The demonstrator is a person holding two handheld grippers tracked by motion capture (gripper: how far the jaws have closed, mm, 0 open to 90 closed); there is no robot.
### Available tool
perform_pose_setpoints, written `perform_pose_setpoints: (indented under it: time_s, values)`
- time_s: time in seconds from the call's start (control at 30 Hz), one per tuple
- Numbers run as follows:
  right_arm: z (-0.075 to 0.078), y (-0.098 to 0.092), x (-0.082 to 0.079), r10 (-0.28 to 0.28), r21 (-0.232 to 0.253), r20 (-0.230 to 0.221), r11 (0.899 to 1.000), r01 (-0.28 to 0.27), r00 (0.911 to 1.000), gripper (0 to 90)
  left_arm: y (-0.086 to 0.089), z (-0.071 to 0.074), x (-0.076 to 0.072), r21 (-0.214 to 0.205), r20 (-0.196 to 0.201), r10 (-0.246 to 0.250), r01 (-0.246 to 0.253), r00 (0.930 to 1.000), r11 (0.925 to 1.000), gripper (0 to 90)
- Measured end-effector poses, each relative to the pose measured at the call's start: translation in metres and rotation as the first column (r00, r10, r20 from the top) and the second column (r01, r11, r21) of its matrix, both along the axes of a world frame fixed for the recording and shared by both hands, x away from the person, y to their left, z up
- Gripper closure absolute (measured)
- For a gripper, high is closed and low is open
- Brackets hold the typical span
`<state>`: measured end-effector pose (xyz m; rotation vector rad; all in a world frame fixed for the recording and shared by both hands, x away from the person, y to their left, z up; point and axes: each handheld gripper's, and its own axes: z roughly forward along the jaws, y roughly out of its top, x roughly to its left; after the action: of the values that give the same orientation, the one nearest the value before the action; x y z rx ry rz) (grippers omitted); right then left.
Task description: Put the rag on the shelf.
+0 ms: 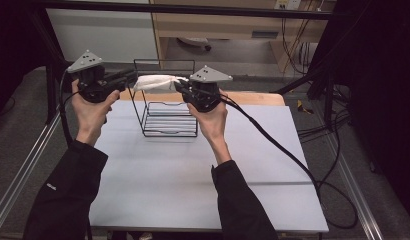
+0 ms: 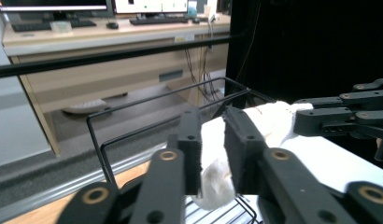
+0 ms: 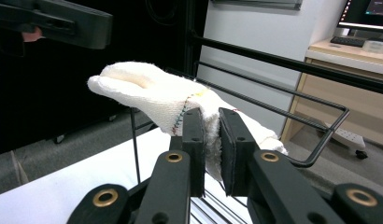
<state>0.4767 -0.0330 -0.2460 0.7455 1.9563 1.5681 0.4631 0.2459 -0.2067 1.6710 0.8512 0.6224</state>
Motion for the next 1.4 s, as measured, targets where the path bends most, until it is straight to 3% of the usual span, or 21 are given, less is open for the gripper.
perform_pose_setpoints:
  time_s: [0.3,0.6,0.8,1.07,1.2,1.27,1.4]
  values:
    - [-0.005,-0.001,-0.001,0.007,-0.005,-0.003,1.000,-0.007,1.0000,81.5,-0.005,-0.010,0.013,0.009,-0.087,-0.016,0.017,0.9961,0.9998,89.7]
    - [-0.011,-0.003,-0.002,0.020,-0.033,-0.003,0.999,-0.020,0.9998,80.8,-0.008,-0.027,0.011,0.039,-0.106,-0.024,0.029,0.9941,0.9988,89.8]
    - [-0.012,-0.003,-0.003,0.024,-0.044,-0.001,0.999,-0.024,0.9997,78.9,-0.010,-0.031,0.012,0.050,-0.109,-0.020,0.026,0.9939,0.9984,89.9]
    - [-0.003,-0.010,-0.009,0.044,-0.036,0.005,0.998,-0.044,0.9990,64.1,-0.012,-0.033,0.014,0.059,-0.109,-0.016,0.022,0.9939,0.9980,90.0]
    - [0.004,-0.014,-0.010,0.051,-0.008,0.008,0.999,-0.051,0.9987,61.7,-0.014,-0.036,0.015,0.070,-0.111,-0.019,0.027,0.9936,0.9972,90.0]
    - [0.006,-0.016,-0.009,0.056,0.002,0.001,0.998,-0.056,0.9985,65.8,-0.015,-0.038,0.015,0.075,-0.115,-0.018,0.027,0.9932,0.9968,90.0]
    - [0.004,-0.010,-0.006,0.074,-0.009,-0.053,0.997,-0.075,0.9958,83.6,-0.016,-0.041,0.015,0.077,-0.118,-0.022,0.031,0.9928,0.9965,90.0]
